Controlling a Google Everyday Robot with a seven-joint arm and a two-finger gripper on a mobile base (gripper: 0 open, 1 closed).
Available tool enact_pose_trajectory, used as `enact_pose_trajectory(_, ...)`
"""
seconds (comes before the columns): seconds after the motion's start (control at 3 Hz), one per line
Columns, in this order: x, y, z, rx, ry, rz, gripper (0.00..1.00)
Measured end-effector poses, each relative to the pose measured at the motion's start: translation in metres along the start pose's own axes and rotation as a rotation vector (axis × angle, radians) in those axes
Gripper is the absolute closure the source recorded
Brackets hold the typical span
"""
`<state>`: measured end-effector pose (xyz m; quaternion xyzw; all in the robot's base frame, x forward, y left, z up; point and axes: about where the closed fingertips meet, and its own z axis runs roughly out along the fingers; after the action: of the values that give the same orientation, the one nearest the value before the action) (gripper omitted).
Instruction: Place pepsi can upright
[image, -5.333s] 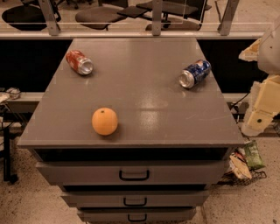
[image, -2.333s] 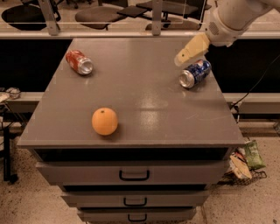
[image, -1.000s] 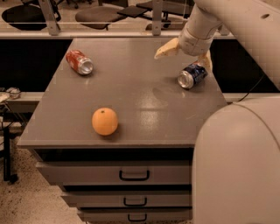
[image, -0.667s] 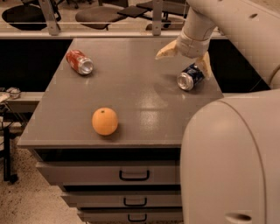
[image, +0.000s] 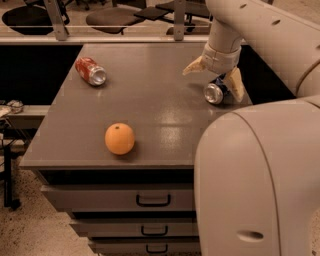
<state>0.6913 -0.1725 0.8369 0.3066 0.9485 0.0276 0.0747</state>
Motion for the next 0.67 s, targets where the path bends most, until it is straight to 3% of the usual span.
enact_pose_trajectory(0.67,-0.01,-0.023,0.011,0.065,0.012,0.006,0.0)
